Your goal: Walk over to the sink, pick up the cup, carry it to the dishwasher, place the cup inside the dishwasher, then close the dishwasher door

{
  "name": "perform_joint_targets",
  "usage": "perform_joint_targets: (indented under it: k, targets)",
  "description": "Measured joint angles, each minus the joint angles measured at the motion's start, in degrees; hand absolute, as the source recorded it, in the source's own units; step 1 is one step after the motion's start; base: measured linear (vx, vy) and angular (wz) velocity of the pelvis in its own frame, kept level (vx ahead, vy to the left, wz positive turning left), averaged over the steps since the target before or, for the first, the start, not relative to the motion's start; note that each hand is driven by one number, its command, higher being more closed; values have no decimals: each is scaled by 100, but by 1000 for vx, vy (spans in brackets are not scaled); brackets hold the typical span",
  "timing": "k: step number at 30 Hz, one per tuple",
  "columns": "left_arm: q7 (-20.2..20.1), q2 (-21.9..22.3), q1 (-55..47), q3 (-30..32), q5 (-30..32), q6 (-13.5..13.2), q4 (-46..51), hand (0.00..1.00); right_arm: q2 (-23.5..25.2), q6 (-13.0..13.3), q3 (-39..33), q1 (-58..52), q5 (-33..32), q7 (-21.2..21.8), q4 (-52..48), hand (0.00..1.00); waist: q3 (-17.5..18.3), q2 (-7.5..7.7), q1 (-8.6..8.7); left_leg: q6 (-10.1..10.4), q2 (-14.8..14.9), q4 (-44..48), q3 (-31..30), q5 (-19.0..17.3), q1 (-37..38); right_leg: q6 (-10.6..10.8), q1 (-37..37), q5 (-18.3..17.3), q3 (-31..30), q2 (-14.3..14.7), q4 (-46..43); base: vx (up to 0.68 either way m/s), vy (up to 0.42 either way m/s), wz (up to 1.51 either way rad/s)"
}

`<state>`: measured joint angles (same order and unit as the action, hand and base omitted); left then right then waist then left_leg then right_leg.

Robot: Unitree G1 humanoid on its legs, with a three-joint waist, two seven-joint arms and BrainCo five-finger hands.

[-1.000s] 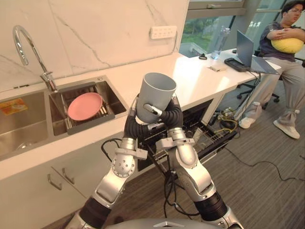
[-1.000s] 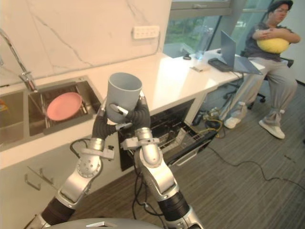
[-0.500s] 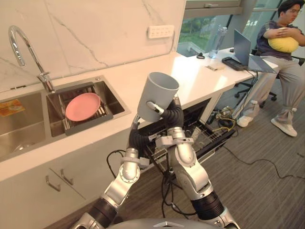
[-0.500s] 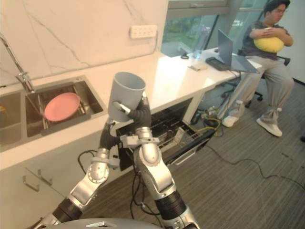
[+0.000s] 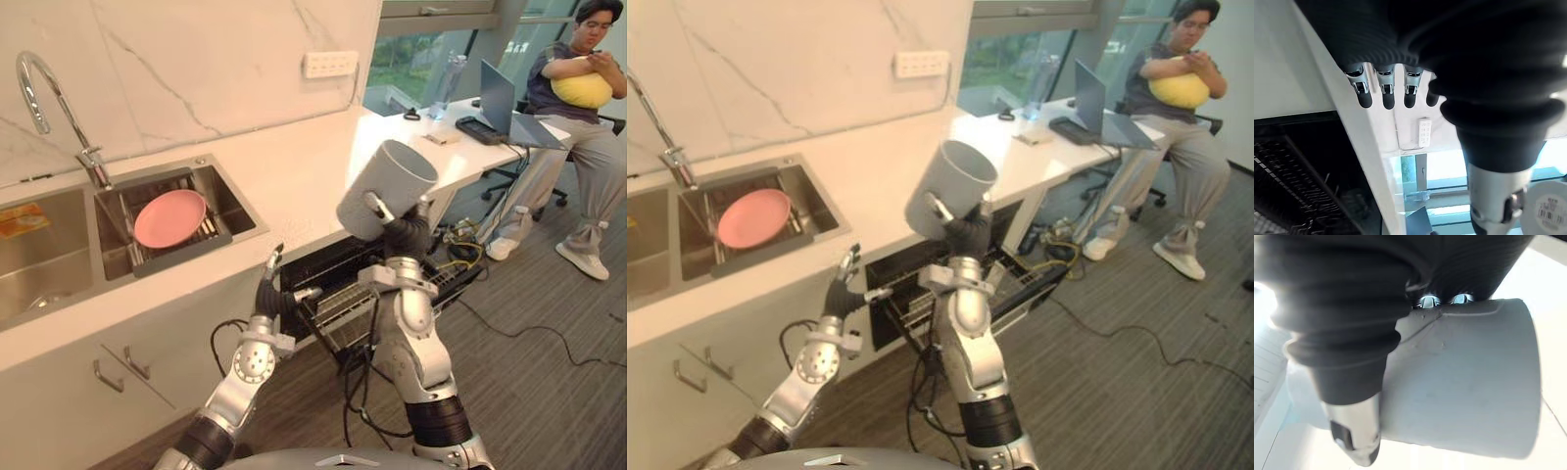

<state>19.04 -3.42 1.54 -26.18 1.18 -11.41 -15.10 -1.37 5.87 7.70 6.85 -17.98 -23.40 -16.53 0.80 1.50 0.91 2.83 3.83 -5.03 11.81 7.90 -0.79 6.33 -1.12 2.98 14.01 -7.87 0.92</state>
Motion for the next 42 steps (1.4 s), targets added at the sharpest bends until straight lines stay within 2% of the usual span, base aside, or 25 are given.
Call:
perform_joint_targets:
  k: [2,8,11,14,15,19,26,31,38,42]
  targets:
    - [-143,-13,-77,26,0,0,-99,0,-49,24,-162,0,-15,-57,12,100,-81,8,-3,-1,5,0,69,1,-9,-3,51,15,-79,0,-25,-32,9,-19]
    - [-941,-158,-170,35,-319,5,-262,0,-333,129,-686,5,-13,-76,232,100,-462,-6,57,-19,-5,0,89,61,-264,14,345,62,-154,-27,-55,-49,14,-5]
    - [-1244,-266,-140,37,-496,47,-696,0,-423,129,-813,48,-7,-53,240,100,-721,-24,61,-51,-12,1,92,101,-360,5,446,117,-163,-41,-61,0,0,0]
    - [-1546,-402,-138,15,-567,263,-1100,0,-639,123,-869,154,34,11,394,100,-910,-28,55,-52,-9,1,100,105,-469,-9,517,219,-186,-42,6,12,-3,-2]
    - [-1611,-464,-129,8,-607,367,-1244,0,-722,45,-905,284,38,85,530,100,-998,-28,63,-53,-9,2,101,105,-492,-44,526,263,-190,-39,38,0,0,0]
    - [-1685,-537,-71,130,-677,520,-1810,0,-882,-181,-1009,610,49,211,662,100,-1267,-36,60,-53,-6,3,96,105,-549,-27,571,302,-188,-32,60,0,0,0]
    - [-1688,-544,15,668,-867,528,-2427,0,-1068,-622,-1117,1429,317,385,1333,100,-1648,-58,22,-93,-10,5,33,158,-713,-34,701,336,-126,-31,38,3,-3,5]
    - [-1805,-484,-73,1234,-1521,535,-2682,0,-1215,-925,-1130,1826,493,488,1823,100,-1829,-115,-60,-85,-24,5,-95,175,-815,-36,742,324,-18,-38,6,18,-13,10]
    - [-1936,-428,-88,1623,-1999,626,-2715,0,-1527,-1352,-1133,2441,513,703,2636,100,-2088,-195,-124,-104,-50,6,-240,226,-883,-30,768,259,127,-73,-100,-4,7,12]
    - [-1954,-432,-119,1891,-2252,751,-2715,0,-1661,-1390,-1125,2831,622,839,3095,100,-2180,-234,-88,-114,-51,7,-238,257,-918,-26,881,221,107,-94,-241,-10,0,0]
